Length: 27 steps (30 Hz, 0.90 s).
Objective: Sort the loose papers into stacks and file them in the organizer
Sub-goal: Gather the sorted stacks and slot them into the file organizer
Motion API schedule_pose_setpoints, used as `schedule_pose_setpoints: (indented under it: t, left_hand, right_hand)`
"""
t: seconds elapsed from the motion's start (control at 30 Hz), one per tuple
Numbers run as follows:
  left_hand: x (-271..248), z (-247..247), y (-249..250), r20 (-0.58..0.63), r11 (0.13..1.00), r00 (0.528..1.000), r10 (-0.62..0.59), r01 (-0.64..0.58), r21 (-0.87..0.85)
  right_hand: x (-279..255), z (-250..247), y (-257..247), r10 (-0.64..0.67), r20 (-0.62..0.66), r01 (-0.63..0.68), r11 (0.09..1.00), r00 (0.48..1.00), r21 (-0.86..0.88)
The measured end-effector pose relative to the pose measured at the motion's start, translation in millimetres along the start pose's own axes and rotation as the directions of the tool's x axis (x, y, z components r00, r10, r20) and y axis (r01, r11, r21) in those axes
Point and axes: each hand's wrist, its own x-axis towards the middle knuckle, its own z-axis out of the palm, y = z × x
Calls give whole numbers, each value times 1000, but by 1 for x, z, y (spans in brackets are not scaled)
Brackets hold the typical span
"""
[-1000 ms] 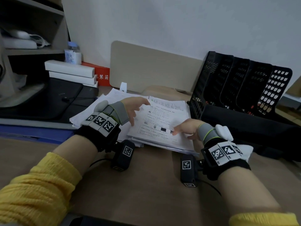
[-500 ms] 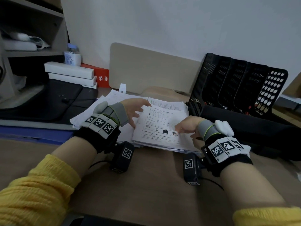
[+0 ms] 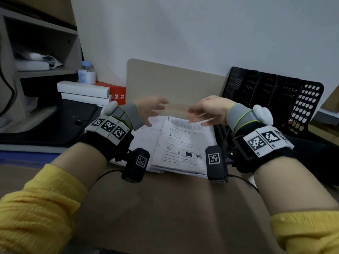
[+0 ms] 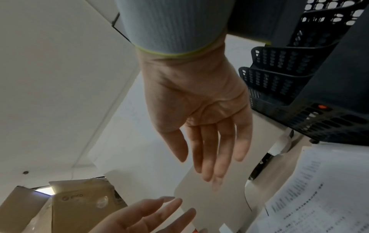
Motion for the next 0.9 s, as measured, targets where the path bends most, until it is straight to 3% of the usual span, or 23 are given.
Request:
schedule_pose_setpoints:
  t: [0.2, 0.57, 0.7, 0.9]
  left_hand:
    - [33, -29, 5, -93, 998, 994, -56, 56, -2]
    - [117, -84, -19, -232, 953, 942, -242, 276, 126]
    - [149, -94, -23, -284, 920, 929, -236, 308, 243]
    - [180, -99, -41, -343, 851, 920, -192, 330, 409]
  right_hand:
    - [53, 13, -13, -37, 24, 34, 991, 999, 131]
    - [160, 57, -5, 85, 96, -85, 996, 992, -2]
    - [202, 69, -5, 85, 109, -80, 995, 990, -55]
    - [223, 95, 12, 120, 143, -100, 985, 982, -140]
